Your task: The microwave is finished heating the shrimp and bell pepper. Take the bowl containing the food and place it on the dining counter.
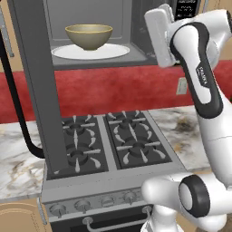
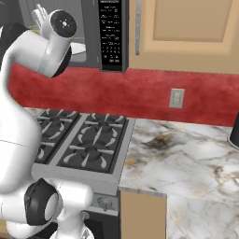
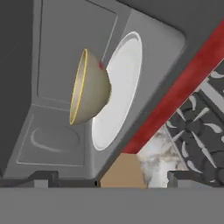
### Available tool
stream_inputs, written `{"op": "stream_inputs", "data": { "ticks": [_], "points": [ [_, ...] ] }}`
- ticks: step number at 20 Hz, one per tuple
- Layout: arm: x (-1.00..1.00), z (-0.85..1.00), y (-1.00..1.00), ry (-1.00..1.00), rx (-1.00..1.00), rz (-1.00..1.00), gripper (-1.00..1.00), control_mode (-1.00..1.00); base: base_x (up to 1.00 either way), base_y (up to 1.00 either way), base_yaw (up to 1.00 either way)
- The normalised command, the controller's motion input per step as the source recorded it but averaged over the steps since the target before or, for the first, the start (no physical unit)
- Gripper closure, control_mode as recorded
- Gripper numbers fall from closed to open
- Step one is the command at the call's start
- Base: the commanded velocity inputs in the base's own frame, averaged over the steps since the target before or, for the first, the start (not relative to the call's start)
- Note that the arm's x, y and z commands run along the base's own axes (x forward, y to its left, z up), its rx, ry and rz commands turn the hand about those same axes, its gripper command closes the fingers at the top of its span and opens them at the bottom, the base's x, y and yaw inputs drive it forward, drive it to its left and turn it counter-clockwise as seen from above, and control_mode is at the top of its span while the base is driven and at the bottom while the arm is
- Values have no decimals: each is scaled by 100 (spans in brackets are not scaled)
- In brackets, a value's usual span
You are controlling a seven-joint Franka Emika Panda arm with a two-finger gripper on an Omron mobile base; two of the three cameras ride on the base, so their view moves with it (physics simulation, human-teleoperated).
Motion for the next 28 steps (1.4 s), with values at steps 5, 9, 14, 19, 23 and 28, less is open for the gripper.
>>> {"op": "stream_inputs", "data": {
  "ticks": [5, 9, 14, 19, 23, 28],
  "points": [
    [86, 1, 1, 2, 14, -12, -100, -100, 0, 0, 0],
    [70, 0, 5, 13, 9, -2, -100, -100, 0, 0, 0],
    [56, 22, 25, 19, 1, 0, -100, -100, 0, 0, 0],
    [20, 22, 17, 9, 0, 5, -100, -100, 0, 0, 0],
    [8, -4, 11, 0, -1, 0, -100, -100, 0, 0, 0],
    [29, -7, 27, 0, -3, 0, -100, -100, 0, 0, 0]
  ]
}}
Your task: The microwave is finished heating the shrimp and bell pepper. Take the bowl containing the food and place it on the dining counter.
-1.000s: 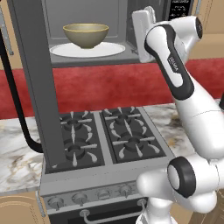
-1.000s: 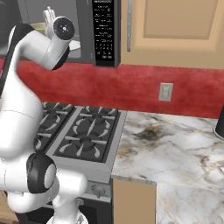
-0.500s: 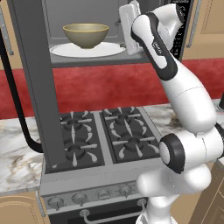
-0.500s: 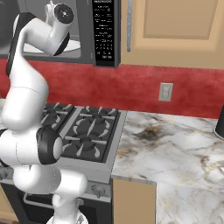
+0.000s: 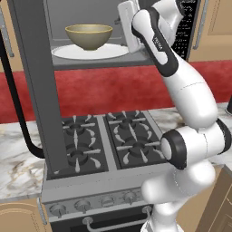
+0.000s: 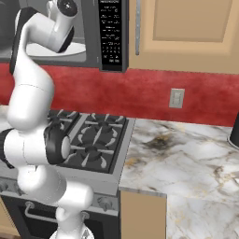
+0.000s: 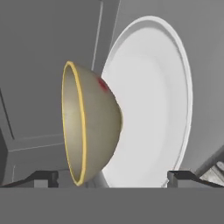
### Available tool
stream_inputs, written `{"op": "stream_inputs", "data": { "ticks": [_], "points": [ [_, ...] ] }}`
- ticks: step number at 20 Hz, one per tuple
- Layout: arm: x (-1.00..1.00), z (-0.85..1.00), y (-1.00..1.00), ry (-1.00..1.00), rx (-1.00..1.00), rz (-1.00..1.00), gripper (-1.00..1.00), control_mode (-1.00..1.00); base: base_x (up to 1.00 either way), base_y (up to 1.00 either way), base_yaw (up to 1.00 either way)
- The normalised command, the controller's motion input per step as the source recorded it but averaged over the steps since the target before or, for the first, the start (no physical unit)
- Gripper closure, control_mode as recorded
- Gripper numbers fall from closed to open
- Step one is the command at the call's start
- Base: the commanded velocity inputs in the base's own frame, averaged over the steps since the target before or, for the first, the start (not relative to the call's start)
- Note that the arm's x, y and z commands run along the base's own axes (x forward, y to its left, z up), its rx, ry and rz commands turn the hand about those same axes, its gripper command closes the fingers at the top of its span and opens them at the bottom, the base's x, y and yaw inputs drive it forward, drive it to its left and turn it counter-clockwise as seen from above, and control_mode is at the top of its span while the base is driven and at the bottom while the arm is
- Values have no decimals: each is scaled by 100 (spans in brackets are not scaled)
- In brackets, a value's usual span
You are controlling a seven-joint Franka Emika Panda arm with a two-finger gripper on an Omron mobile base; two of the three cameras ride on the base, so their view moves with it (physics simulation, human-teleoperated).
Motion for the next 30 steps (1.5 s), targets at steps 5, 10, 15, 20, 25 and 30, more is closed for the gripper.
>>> {"op": "stream_inputs", "data": {
  "ticks": [5, 10, 15, 20, 25, 30],
  "points": [
    [22, 0, 22, 0, -2, 0, -100, -100, 0, 0, 0],
    [15, -3, 8, 1, -2, 0, -100, -100, 0, 0, 0],
    [9, -7, 7, 2, -3, 0, -100, -100, 0, 0, 0],
    [0, -13, 6, 2, -4, 0, -100, -100, 0, 0, 0],
    [9, -13, 11, 0, -4, 0, -100, -100, 0, 0, 0],
    [29, -1, 19, 0, -3, 0, -100, -100, 0, 0, 0]
  ]
}}
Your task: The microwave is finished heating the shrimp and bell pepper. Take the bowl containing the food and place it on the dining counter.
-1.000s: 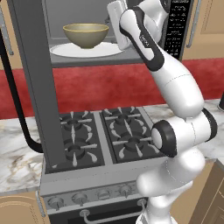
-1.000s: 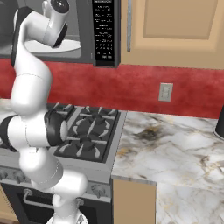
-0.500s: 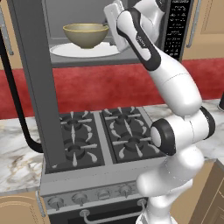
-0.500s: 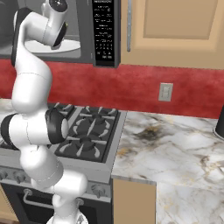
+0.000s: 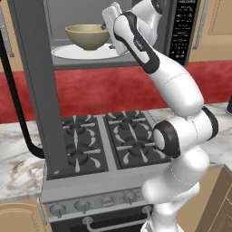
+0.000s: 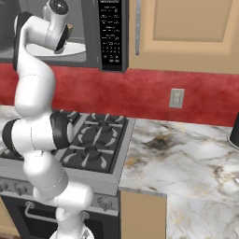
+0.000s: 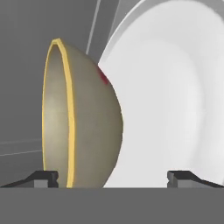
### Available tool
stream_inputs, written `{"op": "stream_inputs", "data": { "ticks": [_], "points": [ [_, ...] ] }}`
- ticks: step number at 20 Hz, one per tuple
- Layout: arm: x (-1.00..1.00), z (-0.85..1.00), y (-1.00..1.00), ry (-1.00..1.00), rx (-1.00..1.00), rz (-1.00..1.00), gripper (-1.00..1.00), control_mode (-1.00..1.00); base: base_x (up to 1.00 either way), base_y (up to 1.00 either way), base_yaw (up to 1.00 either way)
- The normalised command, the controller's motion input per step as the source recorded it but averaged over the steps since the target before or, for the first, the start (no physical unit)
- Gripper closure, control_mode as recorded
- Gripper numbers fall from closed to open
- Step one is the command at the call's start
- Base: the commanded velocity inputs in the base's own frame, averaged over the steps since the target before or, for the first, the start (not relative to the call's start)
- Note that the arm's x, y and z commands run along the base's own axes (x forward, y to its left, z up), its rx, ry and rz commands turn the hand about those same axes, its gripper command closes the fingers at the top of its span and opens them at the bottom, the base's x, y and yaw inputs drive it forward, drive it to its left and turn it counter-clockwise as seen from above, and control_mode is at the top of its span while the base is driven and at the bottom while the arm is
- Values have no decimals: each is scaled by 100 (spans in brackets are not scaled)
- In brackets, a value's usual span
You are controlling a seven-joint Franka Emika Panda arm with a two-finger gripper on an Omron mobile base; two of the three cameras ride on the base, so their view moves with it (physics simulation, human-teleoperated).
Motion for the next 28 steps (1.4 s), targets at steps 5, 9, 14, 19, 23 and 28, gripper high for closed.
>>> {"op": "stream_inputs", "data": {
  "ticks": [5, 9, 14, 19, 23, 28],
  "points": [
    [29, 0, 18, 0, -1, 0, -100, -100, 0, 0, 0],
    [31, 0, 14, 0, 0, 0, -100, -100, 0, 0, 0],
    [10, 0, 10, 0, -1, 0, -100, -100, 0, 0, 0],
    [2, -8, 9, 0, -2, 0, -100, -100, 0, 0, 0],
    [-2, -30, 2, 0, -2, 0, 100, -100, 0, 0, 0],
    [-2, 0, 0, 0, 0, 0, 100, -100, 0, 0, 0]
  ]
}}
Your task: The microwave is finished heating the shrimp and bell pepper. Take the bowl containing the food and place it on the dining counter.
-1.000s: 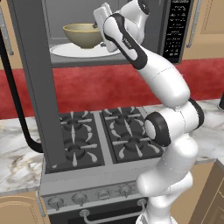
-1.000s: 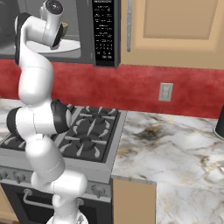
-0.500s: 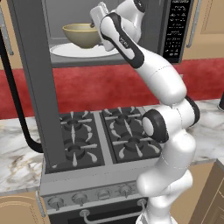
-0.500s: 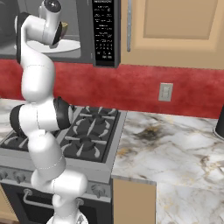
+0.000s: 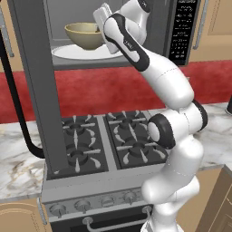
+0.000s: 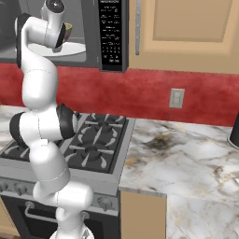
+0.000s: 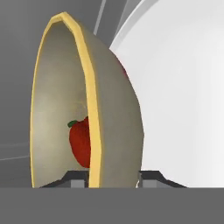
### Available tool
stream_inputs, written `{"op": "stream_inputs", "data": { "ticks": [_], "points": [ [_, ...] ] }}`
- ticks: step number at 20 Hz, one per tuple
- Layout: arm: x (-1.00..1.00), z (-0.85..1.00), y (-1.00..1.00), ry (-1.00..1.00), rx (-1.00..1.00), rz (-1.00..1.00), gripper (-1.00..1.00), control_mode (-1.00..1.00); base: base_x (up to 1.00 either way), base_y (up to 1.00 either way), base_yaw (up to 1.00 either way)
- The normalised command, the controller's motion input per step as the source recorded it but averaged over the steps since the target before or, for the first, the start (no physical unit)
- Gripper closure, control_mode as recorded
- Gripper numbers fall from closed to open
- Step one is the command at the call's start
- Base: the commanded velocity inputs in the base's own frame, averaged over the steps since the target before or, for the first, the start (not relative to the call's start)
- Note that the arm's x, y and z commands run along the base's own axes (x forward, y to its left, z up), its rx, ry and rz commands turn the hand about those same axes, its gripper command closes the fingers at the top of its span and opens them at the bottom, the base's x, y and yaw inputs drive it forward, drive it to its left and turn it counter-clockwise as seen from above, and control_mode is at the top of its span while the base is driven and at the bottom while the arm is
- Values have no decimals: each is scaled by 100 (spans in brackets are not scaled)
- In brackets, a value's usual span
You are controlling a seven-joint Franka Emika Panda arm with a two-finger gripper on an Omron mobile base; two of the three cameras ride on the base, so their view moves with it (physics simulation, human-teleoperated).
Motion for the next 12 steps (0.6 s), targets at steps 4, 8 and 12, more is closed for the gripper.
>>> {"op": "stream_inputs", "data": {
  "ticks": [4, 8, 12],
  "points": [
    [0, 0, 0, 0, 0, 0, 100, -100, 0, 0, 0],
    [-1, 0, 0, 0, 0, 0, 100, -100, 0, 0, 0],
    [-16, 0, 0, 0, 0, 0, 100, -100, 0, 0, 0]
  ]
}}
